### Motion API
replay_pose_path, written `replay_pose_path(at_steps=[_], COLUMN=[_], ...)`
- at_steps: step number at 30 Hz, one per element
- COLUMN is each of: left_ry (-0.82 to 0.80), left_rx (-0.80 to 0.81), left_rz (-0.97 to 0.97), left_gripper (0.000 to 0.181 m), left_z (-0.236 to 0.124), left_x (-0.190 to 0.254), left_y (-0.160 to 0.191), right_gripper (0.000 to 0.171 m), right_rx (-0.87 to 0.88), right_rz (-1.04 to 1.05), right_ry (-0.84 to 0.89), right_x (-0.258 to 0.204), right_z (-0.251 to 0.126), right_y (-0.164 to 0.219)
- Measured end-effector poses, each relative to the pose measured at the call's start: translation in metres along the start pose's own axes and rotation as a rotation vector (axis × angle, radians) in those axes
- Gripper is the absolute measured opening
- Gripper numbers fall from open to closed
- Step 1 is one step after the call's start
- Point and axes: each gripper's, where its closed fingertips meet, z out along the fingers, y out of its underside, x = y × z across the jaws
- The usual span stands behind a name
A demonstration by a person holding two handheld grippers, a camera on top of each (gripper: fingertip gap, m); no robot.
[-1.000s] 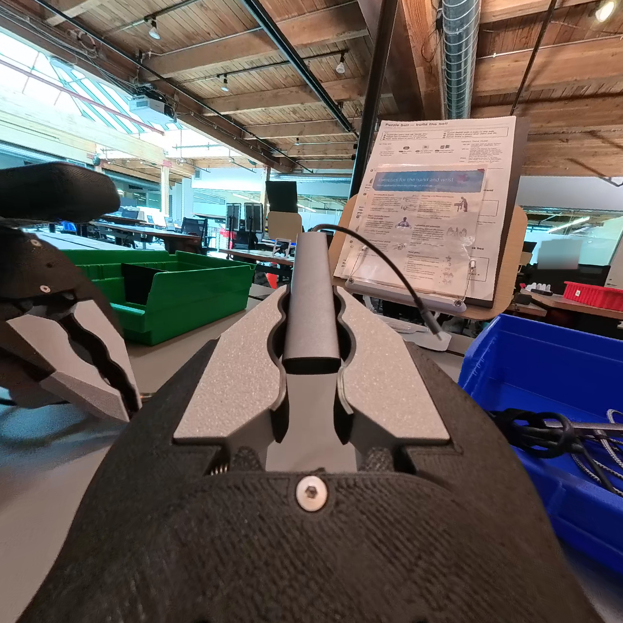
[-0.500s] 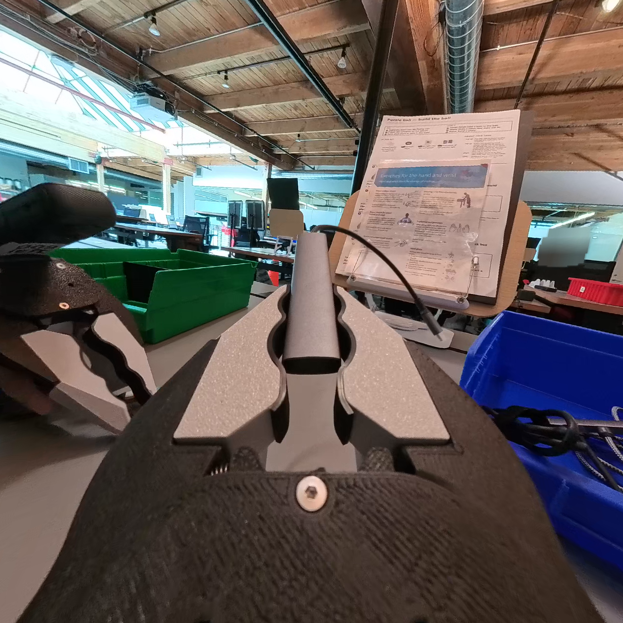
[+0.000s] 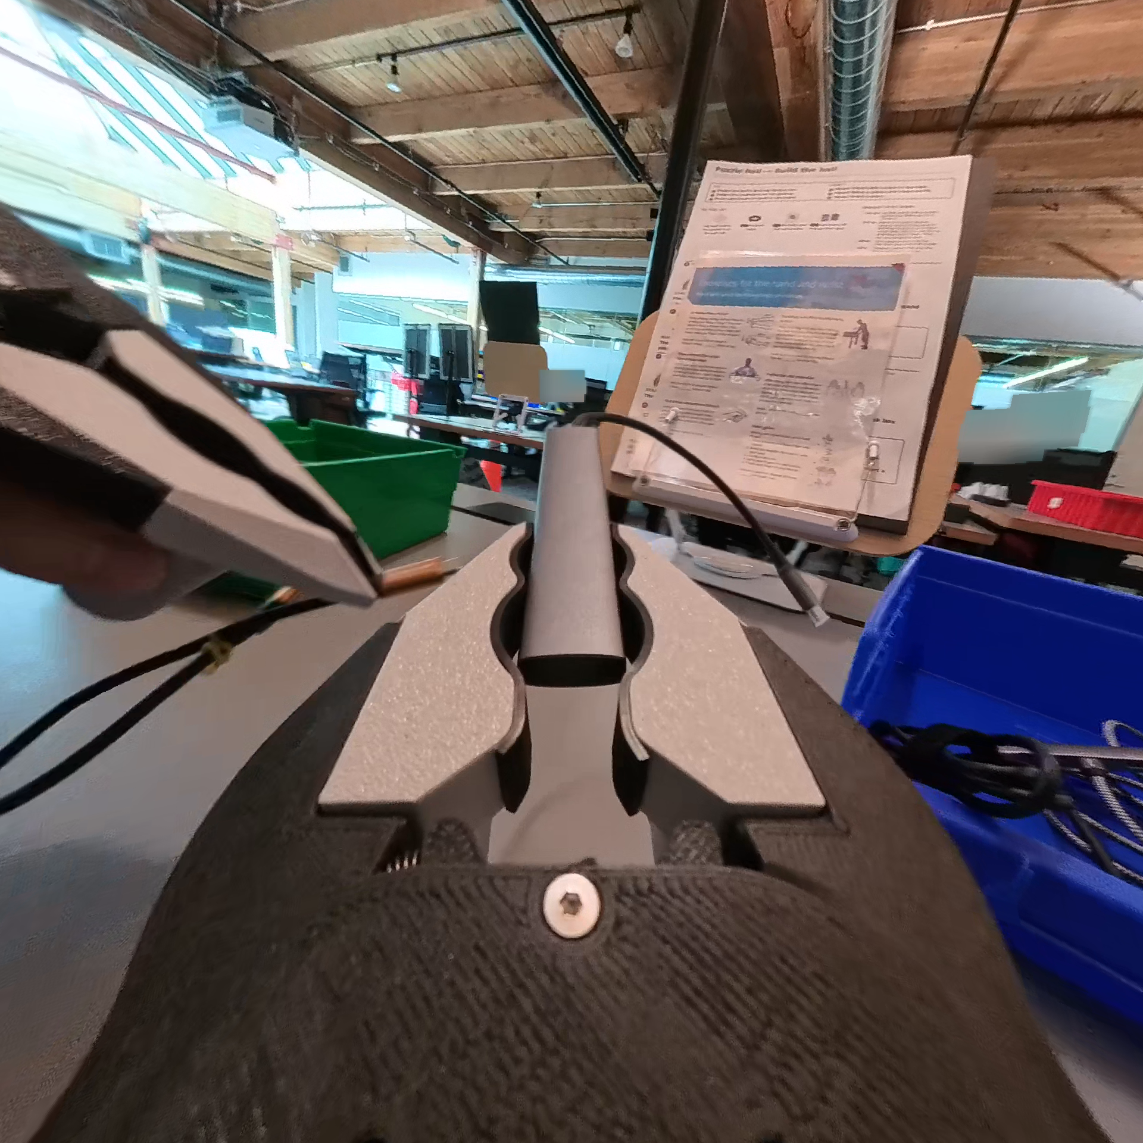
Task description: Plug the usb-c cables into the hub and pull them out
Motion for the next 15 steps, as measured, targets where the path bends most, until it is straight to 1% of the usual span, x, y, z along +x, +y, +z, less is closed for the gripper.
replay_pose_path(at_steps=[5,9,15], left_ry=[-0.01,-0.035,-0.028], left_rx=[-0.011,-0.031,-0.041], left_rz=[0.009,0.037,0.063], left_gripper=[0.005,0.005,0.005], left_z=[-0.001,-0.005,-0.005], left_x=[0.0,-0.002,0.003], left_y=[-0.021,-0.026,-0.032], right_gripper=[0.022,0.022,0.022], right_rx=[0.007,-0.005,-0.021], right_rz=[0.066,0.065,0.029], right_ry=[-0.028,-0.038,-0.043], right_x=[0.001,-0.001,-0.005], right_z=[-0.002,-0.001,0.001], right_y=[-0.001,0.0,0.002])
